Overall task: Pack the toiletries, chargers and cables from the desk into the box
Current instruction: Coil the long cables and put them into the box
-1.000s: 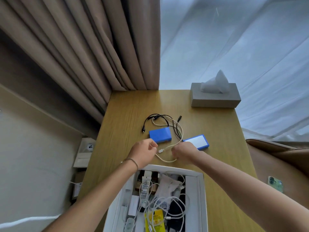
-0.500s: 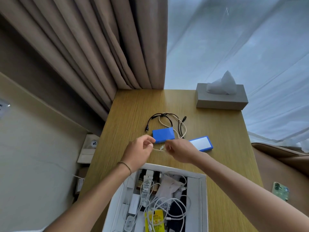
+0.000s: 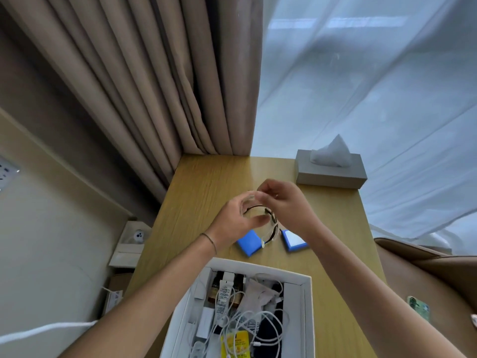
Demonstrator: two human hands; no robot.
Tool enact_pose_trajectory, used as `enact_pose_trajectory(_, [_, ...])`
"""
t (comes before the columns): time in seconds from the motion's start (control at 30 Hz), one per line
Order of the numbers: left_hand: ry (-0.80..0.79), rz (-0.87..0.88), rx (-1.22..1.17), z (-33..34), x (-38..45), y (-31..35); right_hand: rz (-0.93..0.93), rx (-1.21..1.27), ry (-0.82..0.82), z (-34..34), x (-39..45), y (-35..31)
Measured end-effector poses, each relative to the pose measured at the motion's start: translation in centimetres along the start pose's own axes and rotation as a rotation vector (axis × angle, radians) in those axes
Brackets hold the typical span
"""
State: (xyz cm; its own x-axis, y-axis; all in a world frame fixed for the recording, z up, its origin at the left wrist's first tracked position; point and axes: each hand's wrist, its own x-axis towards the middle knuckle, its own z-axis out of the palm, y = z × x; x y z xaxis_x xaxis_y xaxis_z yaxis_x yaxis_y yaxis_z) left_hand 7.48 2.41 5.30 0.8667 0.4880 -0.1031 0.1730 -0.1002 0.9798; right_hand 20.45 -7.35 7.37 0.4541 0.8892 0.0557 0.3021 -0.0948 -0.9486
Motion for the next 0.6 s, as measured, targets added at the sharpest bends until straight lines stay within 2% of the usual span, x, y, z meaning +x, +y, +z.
enact_pose_trajectory(0.07, [-0.021,0.031,-0.076,0.5,0.3,1.1,-0.039,0.03,0.077,-0.2,-0.2,-2.0])
enact_pose_trajectory(0.17, [0.018,0.076,-0.101,1.3,0.6,2.6,-0.043,0.208,0.159,-0.5,-0.4,-4.7])
enact_pose_trajectory(0.23, [0.057,0.088,-0.108,1.9,0.5,3.5,-0.015,0.315,0.174,-0.6,-0.5,-6.1])
enact_pose_trajectory(0.33, [0.103,0.098,-0.173,2.7,0.2,4.7,-0.024,0.342,0.18,-0.7,-0.7,-7.3])
enact_pose_trajectory(0.47, [0.228,0.134,-0.189,3.7,-0.3,5.6,0.008,0.474,0.155,-1.3,-1.4,-8.4])
enact_pose_trajectory(0.6, [0.192,0.119,-0.169,3.2,-0.6,6.3,-0.036,0.427,0.161,-2.0,-1.8,-9.3])
